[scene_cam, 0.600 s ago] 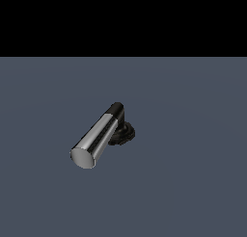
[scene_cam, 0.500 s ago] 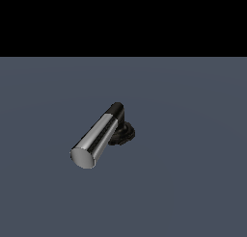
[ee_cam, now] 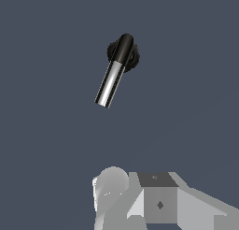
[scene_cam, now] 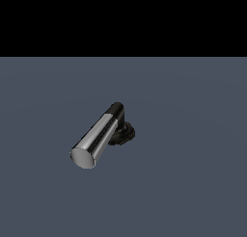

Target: Turn on the faucet by rotating a designated handle.

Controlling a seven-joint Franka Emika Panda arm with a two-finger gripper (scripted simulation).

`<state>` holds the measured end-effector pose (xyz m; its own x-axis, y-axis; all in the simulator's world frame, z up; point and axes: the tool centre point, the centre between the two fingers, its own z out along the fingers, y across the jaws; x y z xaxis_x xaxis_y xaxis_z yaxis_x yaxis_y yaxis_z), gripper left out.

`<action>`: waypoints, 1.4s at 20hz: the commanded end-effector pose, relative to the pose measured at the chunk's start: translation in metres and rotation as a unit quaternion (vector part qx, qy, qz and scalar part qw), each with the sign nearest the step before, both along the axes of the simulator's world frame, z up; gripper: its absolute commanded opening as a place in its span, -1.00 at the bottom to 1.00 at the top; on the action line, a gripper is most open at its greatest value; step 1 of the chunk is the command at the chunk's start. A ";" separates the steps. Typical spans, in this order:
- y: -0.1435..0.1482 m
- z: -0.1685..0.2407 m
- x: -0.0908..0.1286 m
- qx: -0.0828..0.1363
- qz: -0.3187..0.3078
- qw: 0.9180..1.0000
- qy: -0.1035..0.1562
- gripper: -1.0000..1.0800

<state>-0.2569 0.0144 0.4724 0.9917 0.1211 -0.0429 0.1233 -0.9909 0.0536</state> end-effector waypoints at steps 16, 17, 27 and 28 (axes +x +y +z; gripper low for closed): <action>0.012 -0.042 0.036 -0.011 -0.020 1.000 -0.005 -1.00; 0.013 -0.048 0.040 -0.012 -0.023 1.000 -0.005 -1.00; 0.035 -0.124 0.080 -0.021 -0.052 0.998 -0.014 -1.00; 0.037 -0.132 0.083 -0.022 -0.055 0.998 -0.014 -1.00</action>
<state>-0.1786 0.0478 0.3529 0.9996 0.0196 -0.0202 0.0214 -0.9950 0.0973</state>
